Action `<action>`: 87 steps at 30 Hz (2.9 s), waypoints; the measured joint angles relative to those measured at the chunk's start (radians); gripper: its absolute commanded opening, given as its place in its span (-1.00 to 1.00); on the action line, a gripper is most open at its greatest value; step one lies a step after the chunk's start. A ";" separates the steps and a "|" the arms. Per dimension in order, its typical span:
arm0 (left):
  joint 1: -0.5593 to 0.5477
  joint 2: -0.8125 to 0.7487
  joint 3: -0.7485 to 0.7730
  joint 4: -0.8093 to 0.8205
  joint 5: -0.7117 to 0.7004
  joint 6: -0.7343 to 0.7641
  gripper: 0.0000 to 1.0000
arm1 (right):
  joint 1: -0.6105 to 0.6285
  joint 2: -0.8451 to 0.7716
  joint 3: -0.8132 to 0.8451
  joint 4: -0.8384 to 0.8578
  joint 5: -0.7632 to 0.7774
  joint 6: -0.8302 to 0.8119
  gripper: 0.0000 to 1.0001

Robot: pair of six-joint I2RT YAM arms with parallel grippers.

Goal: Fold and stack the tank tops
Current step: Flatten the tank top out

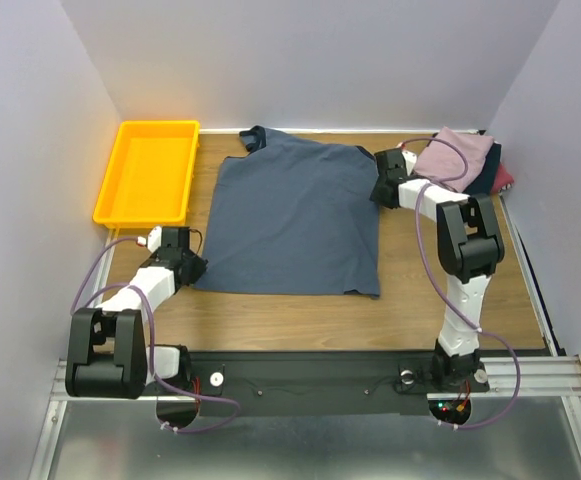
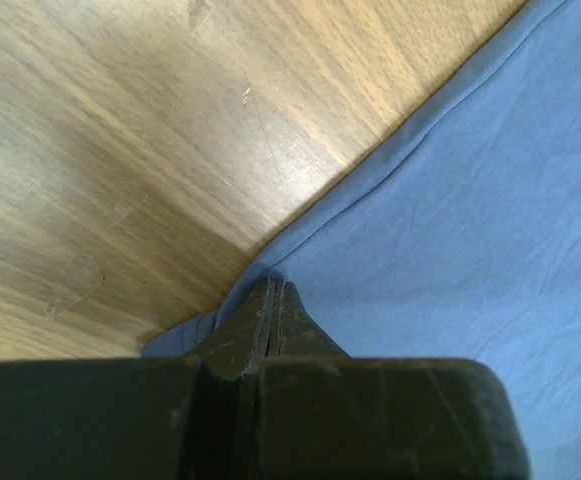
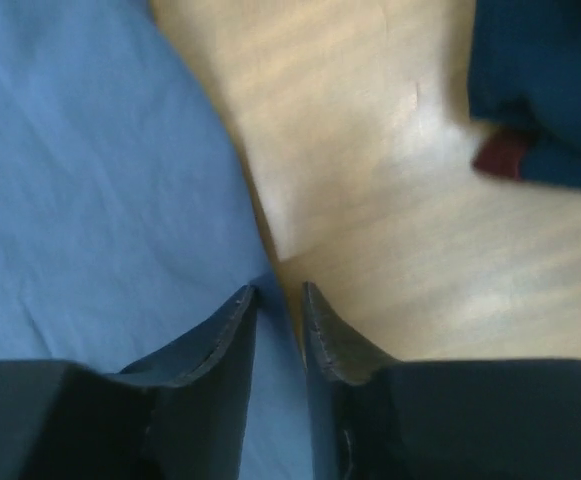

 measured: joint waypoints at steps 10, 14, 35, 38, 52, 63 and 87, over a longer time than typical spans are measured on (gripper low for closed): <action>0.000 -0.052 -0.038 -0.002 0.019 0.001 -1.00 | -0.076 0.099 0.174 -0.069 0.084 -0.082 -0.85; -0.021 -0.066 -0.053 0.002 0.024 -0.003 -1.00 | -0.131 0.122 0.236 -0.096 0.123 -0.119 -0.78; -0.185 -0.249 -0.005 -0.214 -0.037 -0.042 -0.95 | 0.420 -0.372 -0.172 -0.092 0.013 -0.069 -0.01; -0.184 -0.253 0.049 -0.208 -0.042 -0.016 -0.89 | 0.534 -0.370 -0.252 -0.084 0.010 -0.021 -0.01; -0.243 -0.044 0.054 -0.020 0.073 0.024 -1.00 | 0.499 -0.564 -0.649 -0.104 0.112 0.279 0.41; -0.439 -0.115 -0.102 0.017 0.027 -0.168 -1.00 | 0.438 -0.844 -0.858 -0.138 0.048 0.500 0.68; -0.752 -0.417 0.142 -0.515 -0.082 -0.355 -0.44 | 0.434 -1.135 -0.678 -0.615 -0.103 0.521 0.67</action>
